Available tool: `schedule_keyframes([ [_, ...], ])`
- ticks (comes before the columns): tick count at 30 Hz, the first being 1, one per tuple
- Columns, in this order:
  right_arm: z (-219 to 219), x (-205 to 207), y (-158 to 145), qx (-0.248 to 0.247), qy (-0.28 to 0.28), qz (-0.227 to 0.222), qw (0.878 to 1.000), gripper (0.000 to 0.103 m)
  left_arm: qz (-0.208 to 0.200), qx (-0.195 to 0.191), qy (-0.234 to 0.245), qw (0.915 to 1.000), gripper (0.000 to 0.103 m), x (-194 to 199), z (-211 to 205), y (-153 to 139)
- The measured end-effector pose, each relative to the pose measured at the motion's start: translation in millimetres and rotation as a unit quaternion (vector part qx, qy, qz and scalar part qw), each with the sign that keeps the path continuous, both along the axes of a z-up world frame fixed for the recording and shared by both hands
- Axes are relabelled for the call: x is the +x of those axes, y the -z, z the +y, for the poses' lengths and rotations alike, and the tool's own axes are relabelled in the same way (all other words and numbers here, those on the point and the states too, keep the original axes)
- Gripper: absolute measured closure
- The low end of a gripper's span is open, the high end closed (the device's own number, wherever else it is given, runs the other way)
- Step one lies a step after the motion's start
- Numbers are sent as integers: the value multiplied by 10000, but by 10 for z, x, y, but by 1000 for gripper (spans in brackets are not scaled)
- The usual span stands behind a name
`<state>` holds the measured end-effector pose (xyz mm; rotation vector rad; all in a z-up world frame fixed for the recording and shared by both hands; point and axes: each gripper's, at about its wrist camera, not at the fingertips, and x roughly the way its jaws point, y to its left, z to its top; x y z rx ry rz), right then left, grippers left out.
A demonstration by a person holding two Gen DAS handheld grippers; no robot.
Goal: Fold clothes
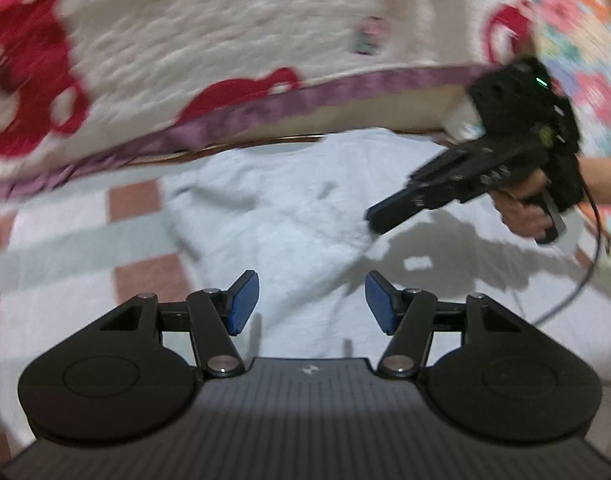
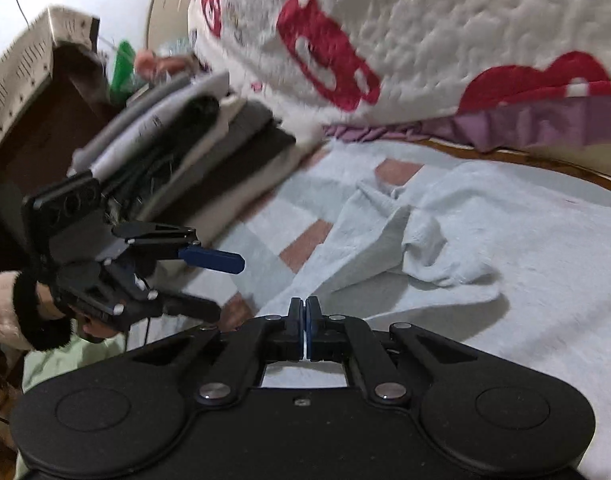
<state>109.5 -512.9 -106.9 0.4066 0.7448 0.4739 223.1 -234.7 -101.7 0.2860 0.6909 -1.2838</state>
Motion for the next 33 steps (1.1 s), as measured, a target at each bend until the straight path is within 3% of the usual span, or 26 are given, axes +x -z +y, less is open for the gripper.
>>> schedule_keyframes([
  [6, -10, -260, 83, -73, -184, 138, 9997, 100, -101, 143, 430, 9989, 44, -201, -339, 142],
  [10, -19, -183, 155, -199, -106, 511, 9984, 100, -43, 291, 327, 9990, 43, -186, -434, 211],
  [13, -14, -34, 196, -141, -129, 640, 9978, 93, 3, 402, 245, 9989, 43, -174, -503, 262],
  [14, -12, 16, 209, -122, -137, 683, 9975, 81, 18, 439, 218, 9988, 43, -170, -526, 279],
  [15, -11, 66, 223, -103, -144, 726, 9972, 55, 33, 476, 191, 9987, 43, -166, -549, 296],
  [16, -9, 116, 236, -84, -152, 769, 9969, 46, 48, 513, 164, 9985, 43, -162, -573, 313],
  [17, -7, 165, 249, -64, -159, 812, 9966, 44, 63, 550, 136, 9984, 44, -158, -596, 329],
  [23, 13, 399, 283, 31, -218, 955, 9952, 46, 96, 713, -73, 9974, 44, -99, -417, 321],
  [25, 40, 344, 197, 20, -265, 772, 9967, 87, 80, 674, -166, 9976, 44, -79, -327, 285],
  [26, 53, 316, 155, 14, -288, 680, 9973, 97, 93, 643, -213, 9977, 44, -63, -302, 266],
  [29, 94, 233, 27, -3, -358, 404, 9985, 97, 113, 433, -337, 9984, 43, -41, -201, 182],
  [33, 148, 122, -144, -25, -451, 35, 9990, 97, -223, 126, -327, 9991, 43, -115, -200, 41],
])
